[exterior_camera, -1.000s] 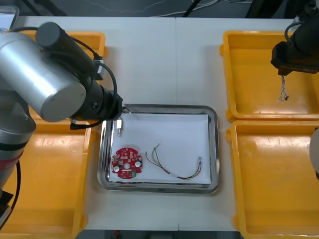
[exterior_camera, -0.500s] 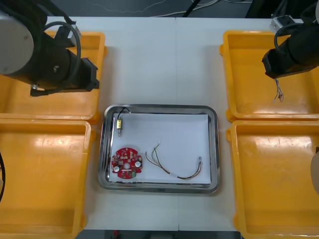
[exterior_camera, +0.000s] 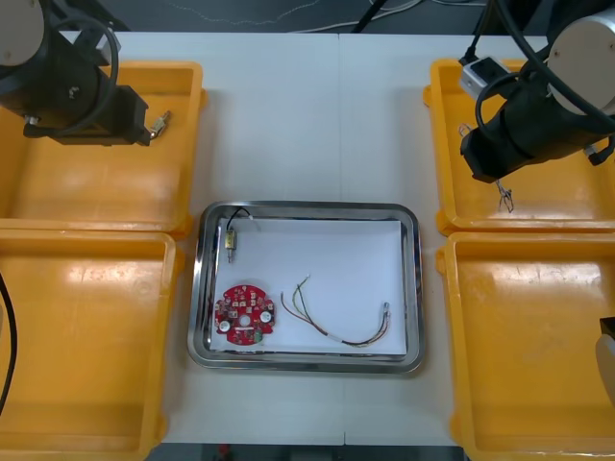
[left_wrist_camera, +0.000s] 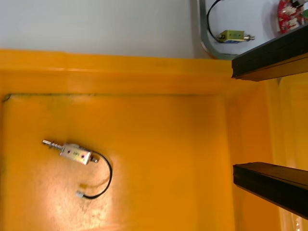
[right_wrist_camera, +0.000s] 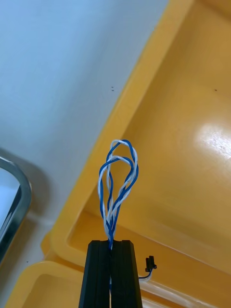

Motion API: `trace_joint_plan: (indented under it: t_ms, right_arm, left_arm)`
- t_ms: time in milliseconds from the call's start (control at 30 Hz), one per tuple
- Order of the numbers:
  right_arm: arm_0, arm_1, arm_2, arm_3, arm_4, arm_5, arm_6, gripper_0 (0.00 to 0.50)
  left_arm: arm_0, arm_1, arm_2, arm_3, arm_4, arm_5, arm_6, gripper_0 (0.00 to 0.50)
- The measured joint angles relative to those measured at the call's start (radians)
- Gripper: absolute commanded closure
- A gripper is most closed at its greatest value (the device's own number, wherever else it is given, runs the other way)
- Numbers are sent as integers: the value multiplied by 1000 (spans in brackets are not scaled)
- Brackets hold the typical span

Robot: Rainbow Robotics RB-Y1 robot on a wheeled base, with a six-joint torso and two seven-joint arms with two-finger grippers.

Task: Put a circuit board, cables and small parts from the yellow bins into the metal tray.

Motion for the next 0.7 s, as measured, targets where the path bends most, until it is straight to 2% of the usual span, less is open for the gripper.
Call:
trace_joint_plan:
  t_ms: [133, 367, 700]
  right_arm:
    - [12, 0, 71, -54, -4, 0, 0, 500]
    - [19, 0, 217, -127, -6, 0, 0, 500]
    - [19, 1, 435, -156, 43, 0, 0, 500]
  left_arm:
    - [-21, 0, 8, 75, -37, -47, -59, 0]
    - [-56, -4, 21, 193, -78, -156, -290, 0]
    - [-99, -34, 41, 341, -142, -317, -298, 0]
